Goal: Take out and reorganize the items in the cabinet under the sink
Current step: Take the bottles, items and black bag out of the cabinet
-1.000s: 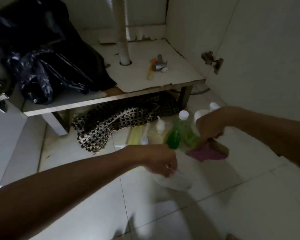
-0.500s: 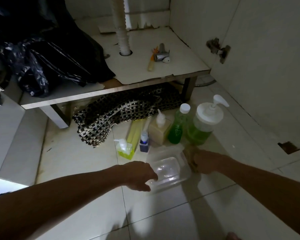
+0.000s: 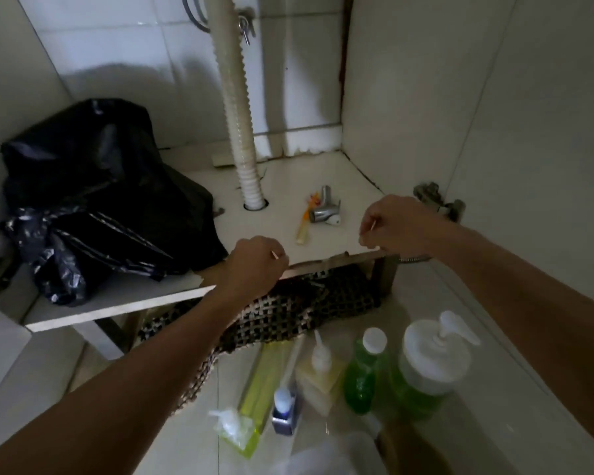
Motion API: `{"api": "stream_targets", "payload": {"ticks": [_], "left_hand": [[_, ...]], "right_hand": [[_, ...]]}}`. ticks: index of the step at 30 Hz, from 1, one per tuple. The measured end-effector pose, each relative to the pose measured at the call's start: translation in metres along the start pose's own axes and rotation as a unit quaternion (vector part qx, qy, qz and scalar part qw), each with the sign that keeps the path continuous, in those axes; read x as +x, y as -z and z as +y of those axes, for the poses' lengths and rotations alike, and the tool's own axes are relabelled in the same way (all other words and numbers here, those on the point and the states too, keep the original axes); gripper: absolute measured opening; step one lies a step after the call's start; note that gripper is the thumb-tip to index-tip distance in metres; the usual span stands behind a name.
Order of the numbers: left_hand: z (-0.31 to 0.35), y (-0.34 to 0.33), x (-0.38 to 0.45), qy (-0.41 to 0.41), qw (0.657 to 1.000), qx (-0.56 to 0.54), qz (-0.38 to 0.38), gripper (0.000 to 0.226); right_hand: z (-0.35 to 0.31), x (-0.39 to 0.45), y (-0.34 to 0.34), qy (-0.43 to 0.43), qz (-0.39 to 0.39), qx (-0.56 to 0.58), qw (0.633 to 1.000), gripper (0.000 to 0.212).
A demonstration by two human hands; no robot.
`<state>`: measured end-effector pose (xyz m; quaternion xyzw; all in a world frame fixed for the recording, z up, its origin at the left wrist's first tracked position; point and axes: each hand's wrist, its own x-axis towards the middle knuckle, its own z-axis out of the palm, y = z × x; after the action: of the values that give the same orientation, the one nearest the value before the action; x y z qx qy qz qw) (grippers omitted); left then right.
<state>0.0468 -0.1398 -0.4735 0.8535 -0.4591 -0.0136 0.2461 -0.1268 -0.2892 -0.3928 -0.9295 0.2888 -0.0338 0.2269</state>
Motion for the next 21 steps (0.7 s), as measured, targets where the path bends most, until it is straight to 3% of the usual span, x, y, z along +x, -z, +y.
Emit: {"api": "stream_targets", "payload": {"ticks": [5,9,11,16,21], "left_hand": [[-0.012,-0.035,0.064,0.144,0.988,-0.051,0.007,0.03],[0.008,-0.05,0.101,0.115,0.992,0.045,0.017,0.042],[0.016,-0.057,0.113,0.104,0.991,0.085,0.017,0.041],[0.025,-0.06,0.128,0.169,0.98,0.093,-0.053,0.021],[0.025,-0.054,0.123,0.232,0.97,0.028,-0.065,0.027]], "right_hand": [[0.037,0.081,-0.034,-0.062,0.025,-0.029,0.997,0.03],[0.035,0.141,-0.044,-0.029,0.05,-0.071,0.996,0.047],[0.032,0.164,-0.052,-0.006,0.027,-0.11,0.994,0.052],[0.034,0.19,-0.07,-0.02,0.026,-0.133,0.991,0.047],[0.034,0.187,-0.077,0.02,0.055,-0.138,0.989,0.041]]}}
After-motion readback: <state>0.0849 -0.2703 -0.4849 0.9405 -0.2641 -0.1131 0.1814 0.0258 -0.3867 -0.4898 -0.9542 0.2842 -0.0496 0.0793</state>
